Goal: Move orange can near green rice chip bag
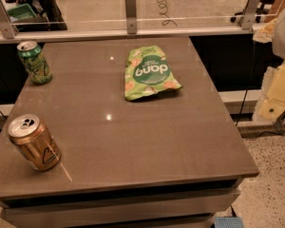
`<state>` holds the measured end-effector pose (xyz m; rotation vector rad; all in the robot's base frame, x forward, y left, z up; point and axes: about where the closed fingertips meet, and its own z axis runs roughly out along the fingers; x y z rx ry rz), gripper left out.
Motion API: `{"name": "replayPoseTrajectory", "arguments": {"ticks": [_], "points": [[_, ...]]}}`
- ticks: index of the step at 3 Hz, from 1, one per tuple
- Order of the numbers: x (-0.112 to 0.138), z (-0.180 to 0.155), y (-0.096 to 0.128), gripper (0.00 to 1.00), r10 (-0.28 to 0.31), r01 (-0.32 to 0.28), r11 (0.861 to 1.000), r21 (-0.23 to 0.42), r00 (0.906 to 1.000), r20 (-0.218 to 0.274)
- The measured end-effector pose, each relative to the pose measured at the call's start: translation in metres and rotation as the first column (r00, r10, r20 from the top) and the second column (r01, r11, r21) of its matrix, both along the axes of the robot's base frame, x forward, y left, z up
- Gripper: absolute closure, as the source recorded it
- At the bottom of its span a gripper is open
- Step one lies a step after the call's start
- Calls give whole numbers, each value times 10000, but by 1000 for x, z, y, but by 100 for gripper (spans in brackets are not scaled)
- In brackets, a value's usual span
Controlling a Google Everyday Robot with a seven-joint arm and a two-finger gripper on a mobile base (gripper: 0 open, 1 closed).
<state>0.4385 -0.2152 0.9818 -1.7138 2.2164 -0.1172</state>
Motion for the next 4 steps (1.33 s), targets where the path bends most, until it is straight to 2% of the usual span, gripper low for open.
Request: {"name": "replayPoseTrajectory", "arguments": {"ticks": [2,3,4], "points": [[0,1,2,0,13,-14,9999,168,10000,56],[-4,-16,20,0,75,-72,9930,1176,10000,-22],[-17,-40,65,0,558,-499,9566,2870,9984,-123]]}}
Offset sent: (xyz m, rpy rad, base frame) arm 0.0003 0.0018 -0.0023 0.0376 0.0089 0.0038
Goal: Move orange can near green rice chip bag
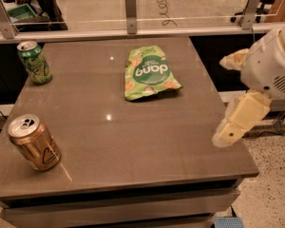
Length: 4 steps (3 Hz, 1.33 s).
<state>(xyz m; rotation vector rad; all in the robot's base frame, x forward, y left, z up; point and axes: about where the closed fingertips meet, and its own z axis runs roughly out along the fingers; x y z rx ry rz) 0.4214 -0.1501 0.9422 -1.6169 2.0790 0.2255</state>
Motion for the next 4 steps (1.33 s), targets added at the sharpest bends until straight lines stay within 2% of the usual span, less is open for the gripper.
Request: {"name": "replayPoseTrajectory", "arguments": {"ticks": [1,2,3,4], "points": [[-18,-29,48,0,775,-727,9843,1611,9967,-236],[-38,-54,97,0,1690,-1479,9342,3246,9849,-376],[-53,-62,151,0,2610,-2148,8416,4955,9650,-249],[-59,-43,172,0,2787,-2212,7931,5675,9603,-152]]}}
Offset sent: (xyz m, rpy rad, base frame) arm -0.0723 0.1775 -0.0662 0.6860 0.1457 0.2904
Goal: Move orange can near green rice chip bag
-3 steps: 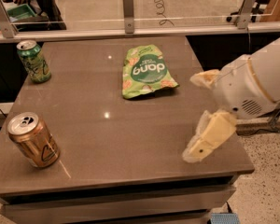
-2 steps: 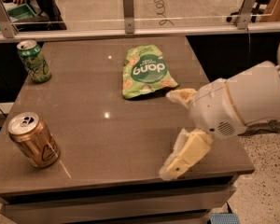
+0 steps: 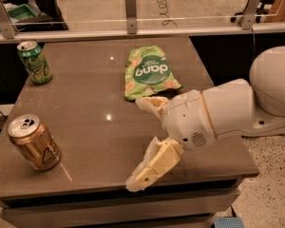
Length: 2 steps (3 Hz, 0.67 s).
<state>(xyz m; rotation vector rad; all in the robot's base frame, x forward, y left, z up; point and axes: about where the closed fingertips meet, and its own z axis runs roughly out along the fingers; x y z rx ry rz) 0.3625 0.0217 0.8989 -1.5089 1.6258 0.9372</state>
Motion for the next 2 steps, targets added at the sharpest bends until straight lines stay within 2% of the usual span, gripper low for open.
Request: {"name": "replayPoseTrajectory", "arguments": {"ticks": [2], "points": [[0,2,0,0,-113,110,9997,210,9998,165]]}}
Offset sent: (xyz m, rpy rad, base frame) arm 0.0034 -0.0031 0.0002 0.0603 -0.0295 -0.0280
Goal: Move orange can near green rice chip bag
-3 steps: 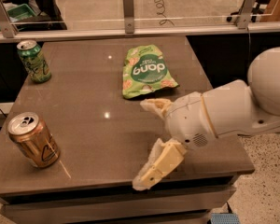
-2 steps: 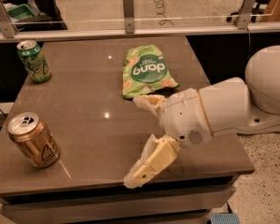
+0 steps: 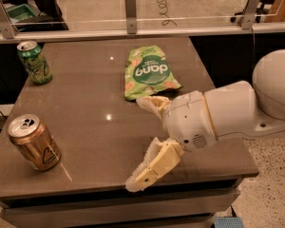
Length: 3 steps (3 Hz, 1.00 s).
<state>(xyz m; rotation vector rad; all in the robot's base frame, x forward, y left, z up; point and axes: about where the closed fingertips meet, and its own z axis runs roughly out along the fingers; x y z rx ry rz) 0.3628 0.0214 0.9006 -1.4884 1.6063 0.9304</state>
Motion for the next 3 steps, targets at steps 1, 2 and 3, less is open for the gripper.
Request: {"name": "replayPoseTrajectory", "arguments": {"ticks": [1,2,3], "points": [[7,-11,30,0,266,-285,9981,547,9990,348],[19,-30,75,0,579,-646,9911,1168,9965,598],[29,-45,119,0,726,-855,9781,1895,9946,740]]}}
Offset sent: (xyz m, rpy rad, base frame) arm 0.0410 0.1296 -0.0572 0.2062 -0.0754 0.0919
